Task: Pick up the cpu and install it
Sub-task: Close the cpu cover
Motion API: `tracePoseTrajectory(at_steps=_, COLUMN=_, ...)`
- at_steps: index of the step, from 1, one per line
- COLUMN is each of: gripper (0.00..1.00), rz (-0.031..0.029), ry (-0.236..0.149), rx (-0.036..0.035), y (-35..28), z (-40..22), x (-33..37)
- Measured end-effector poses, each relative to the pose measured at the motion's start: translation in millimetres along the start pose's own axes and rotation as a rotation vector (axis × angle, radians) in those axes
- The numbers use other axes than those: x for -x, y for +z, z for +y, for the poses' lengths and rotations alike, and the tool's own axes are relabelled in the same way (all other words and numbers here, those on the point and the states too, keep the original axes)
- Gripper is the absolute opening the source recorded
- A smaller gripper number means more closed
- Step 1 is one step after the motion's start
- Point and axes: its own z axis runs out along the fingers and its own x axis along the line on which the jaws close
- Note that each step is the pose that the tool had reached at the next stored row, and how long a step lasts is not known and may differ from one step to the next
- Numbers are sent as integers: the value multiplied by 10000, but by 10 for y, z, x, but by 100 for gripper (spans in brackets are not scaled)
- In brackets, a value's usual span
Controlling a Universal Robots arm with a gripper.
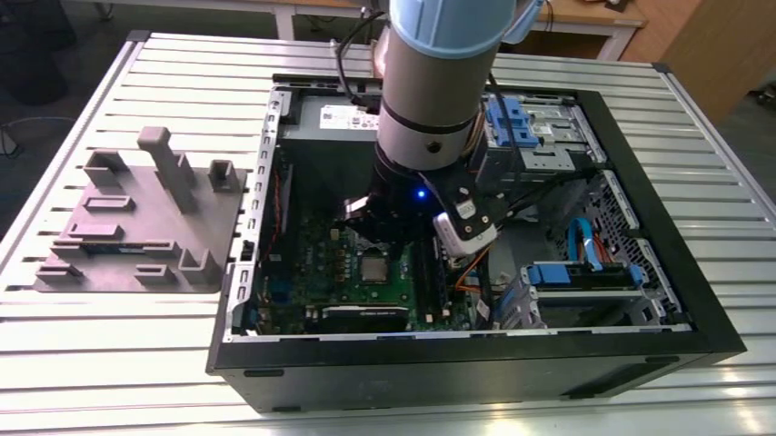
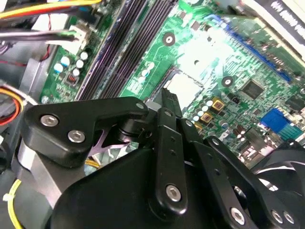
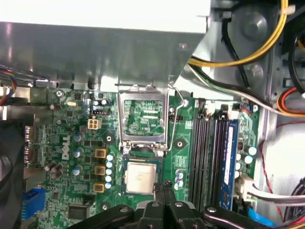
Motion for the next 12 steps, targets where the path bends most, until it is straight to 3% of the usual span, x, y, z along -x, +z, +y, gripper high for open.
tracePoseTrajectory(at_steps=1, gripper=10, rz=-9, ry=-52, rx=120, y=0, z=0, x=1)
tracePoseTrajectory(at_steps=5, gripper=10, rz=-52, ry=-238, rx=741, y=0, z=0, x=1)
tracePoseTrajectory(at_steps=6, gripper=10, rz=-60, ry=-296, rx=845, y=0, z=0, x=1)
tracePoseTrajectory(at_steps=8, gripper=10, rz=-108, ry=-477, rx=924, y=-1, z=0, x=0)
tracePoseTrajectory(at_steps=11, gripper=10, rz=-289, ry=-775, rx=912, y=2, z=0, x=1)
tracePoseTrajectory(at_steps=12, gripper=10, rz=-319, ry=-846, rx=907, y=2, z=0, x=1)
